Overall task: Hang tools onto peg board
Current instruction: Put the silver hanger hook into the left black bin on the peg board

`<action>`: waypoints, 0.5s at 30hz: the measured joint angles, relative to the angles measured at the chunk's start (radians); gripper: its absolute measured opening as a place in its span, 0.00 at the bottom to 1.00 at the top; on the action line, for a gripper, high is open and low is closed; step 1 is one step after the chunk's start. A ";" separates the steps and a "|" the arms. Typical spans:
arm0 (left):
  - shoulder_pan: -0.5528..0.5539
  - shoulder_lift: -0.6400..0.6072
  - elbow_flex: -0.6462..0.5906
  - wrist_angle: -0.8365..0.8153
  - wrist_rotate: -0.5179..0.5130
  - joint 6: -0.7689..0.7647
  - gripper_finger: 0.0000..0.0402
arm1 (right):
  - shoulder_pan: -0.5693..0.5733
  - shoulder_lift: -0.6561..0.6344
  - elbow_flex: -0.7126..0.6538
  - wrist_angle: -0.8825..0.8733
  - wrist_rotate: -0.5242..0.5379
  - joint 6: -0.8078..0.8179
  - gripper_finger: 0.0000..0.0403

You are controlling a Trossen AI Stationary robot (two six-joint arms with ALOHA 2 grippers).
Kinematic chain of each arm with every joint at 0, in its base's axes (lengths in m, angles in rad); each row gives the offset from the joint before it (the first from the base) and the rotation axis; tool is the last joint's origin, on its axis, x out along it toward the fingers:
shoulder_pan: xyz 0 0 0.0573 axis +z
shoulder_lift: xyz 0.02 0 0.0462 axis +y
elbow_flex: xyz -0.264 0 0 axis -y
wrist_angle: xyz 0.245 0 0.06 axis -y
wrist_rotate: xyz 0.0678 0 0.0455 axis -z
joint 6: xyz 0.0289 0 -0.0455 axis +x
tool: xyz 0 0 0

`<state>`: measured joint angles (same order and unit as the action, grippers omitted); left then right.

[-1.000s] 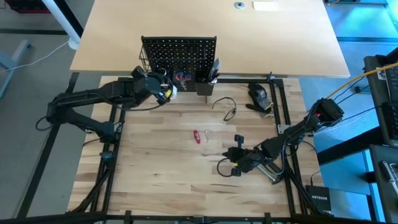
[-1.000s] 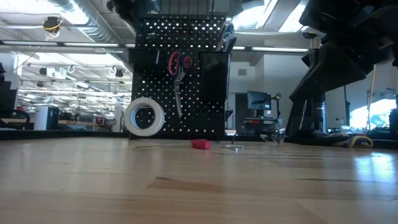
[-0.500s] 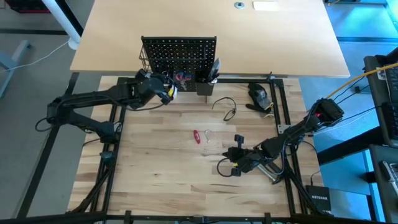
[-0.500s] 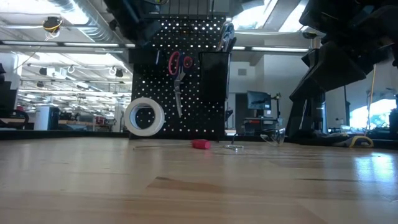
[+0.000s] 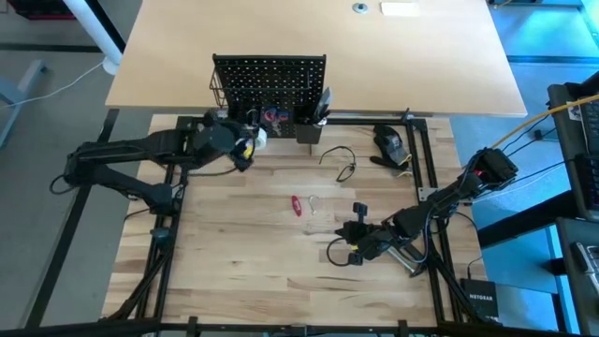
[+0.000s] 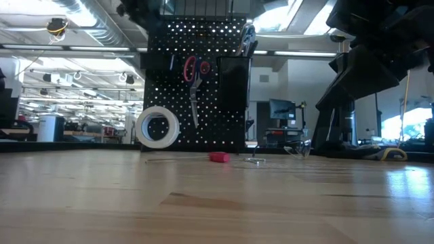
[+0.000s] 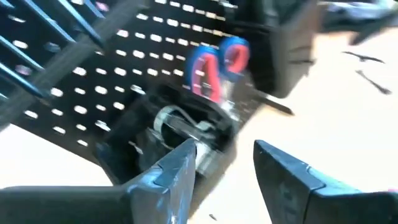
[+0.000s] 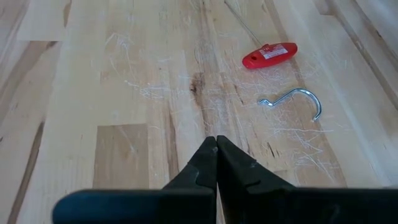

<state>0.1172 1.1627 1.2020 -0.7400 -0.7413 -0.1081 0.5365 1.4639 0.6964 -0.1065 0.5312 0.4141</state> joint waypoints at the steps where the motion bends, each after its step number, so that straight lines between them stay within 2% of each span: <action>1: -0.024 -0.004 0.008 -0.029 0.006 -0.020 0.38 | 0.000 0.000 0.000 -0.001 0.000 0.000 0.01; 9: -0.254 -0.026 0.012 -0.193 0.047 -0.222 0.36 | 0.000 0.000 0.000 0.001 0.000 0.000 0.01; 12: -0.342 -0.018 -0.029 -0.168 0.059 -0.283 0.36 | 0.000 0.000 0.000 0.003 0.000 0.000 0.01; 15: -0.410 -0.004 -0.101 -0.076 0.057 -0.330 0.36 | -0.008 0.000 0.000 0.012 0.007 0.000 0.01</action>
<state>-0.2925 1.1582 1.1013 -0.8157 -0.6845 -0.4380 0.5286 1.4639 0.6964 -0.0941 0.5381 0.4137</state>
